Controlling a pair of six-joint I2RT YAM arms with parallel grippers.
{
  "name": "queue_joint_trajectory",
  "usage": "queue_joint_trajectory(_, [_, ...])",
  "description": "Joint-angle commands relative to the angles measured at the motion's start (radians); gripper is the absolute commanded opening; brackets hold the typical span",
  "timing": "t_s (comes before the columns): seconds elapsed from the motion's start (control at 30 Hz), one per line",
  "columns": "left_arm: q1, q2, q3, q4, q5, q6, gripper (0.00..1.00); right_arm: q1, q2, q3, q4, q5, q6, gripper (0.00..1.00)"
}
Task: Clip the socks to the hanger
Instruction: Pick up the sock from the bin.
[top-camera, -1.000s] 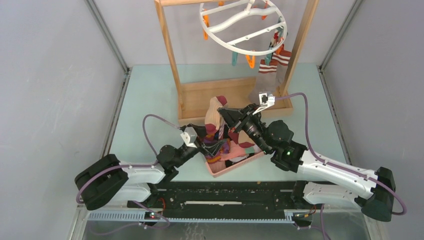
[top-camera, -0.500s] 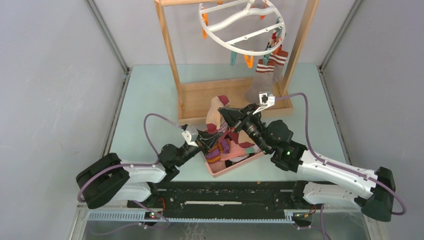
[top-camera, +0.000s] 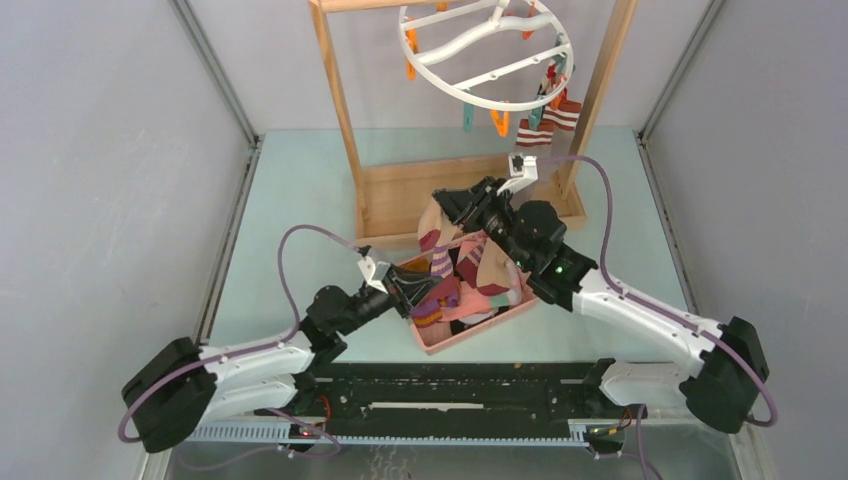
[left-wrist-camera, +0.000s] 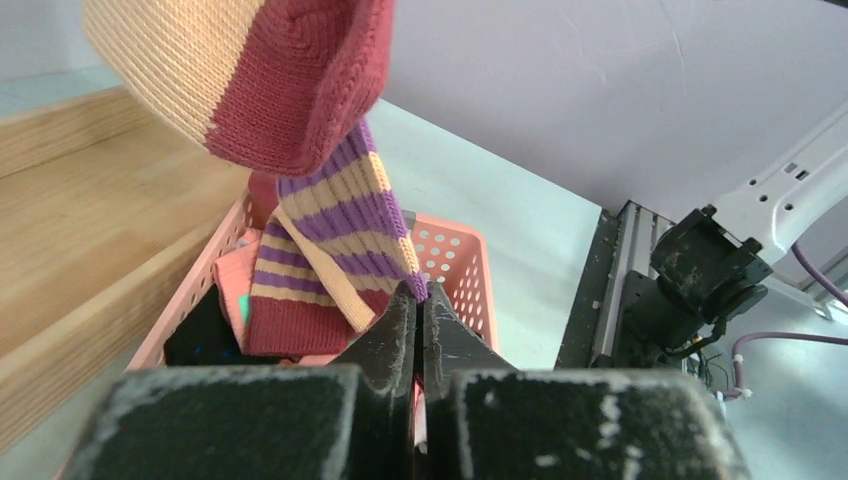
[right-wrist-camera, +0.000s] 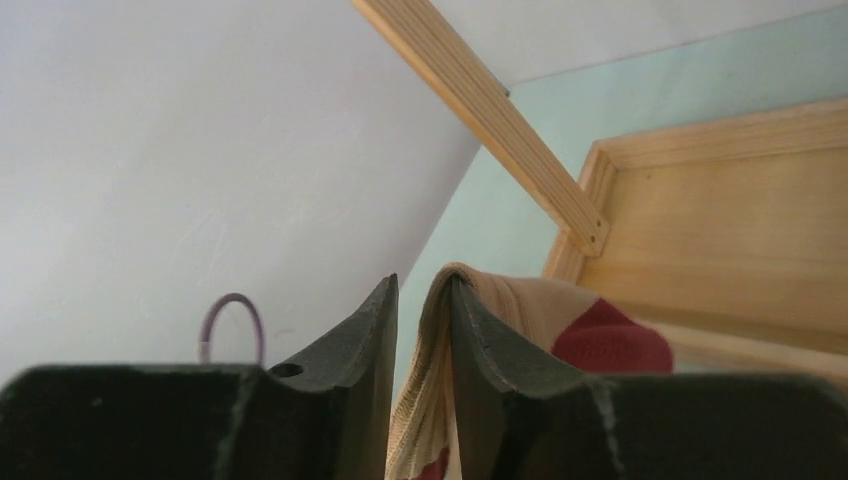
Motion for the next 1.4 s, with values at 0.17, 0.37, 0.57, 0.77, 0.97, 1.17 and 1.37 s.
queue_joint_trajectory(0.17, [0.164, -0.201, 0.093, -0.246, 0.146, -0.21, 0.0, -0.099, 0.02, 0.069, -0.101, -0.189, -0.008, 0.56])
queue_joint_trajectory(0.37, [0.229, -0.225, 0.139, -0.251, 0.23, -0.375, 0.0, -0.102, -0.072, 0.069, -0.218, -0.169, -0.163, 0.67])
queue_joint_trajectory(0.57, [0.261, -0.218, 0.163, -0.221, 0.226, -0.539, 0.0, -0.108, -0.159, 0.04, -0.241, -0.239, -0.339, 0.68])
queue_joint_trajectory(0.77, [0.295, -0.183, 0.156, -0.077, 0.262, -0.69, 0.0, -0.187, -0.186, 0.015, -0.253, -0.38, -0.344, 0.73])
queue_joint_trajectory(0.97, [0.332, -0.139, 0.152, 0.008, 0.26, -0.862, 0.0, -0.149, -0.215, -0.05, -0.146, -0.58, -0.494, 0.73])
queue_joint_trajectory(1.17, [0.367, -0.118, 0.148, -0.01, 0.2, -1.07, 0.0, 0.064, -0.281, -0.109, -0.211, -0.564, -1.106, 0.75])
queue_joint_trajectory(1.37, [0.376, -0.103, 0.149, -0.035, 0.185, -1.172, 0.0, 0.11, -0.268, -0.12, -0.225, -0.542, -1.27, 0.76])
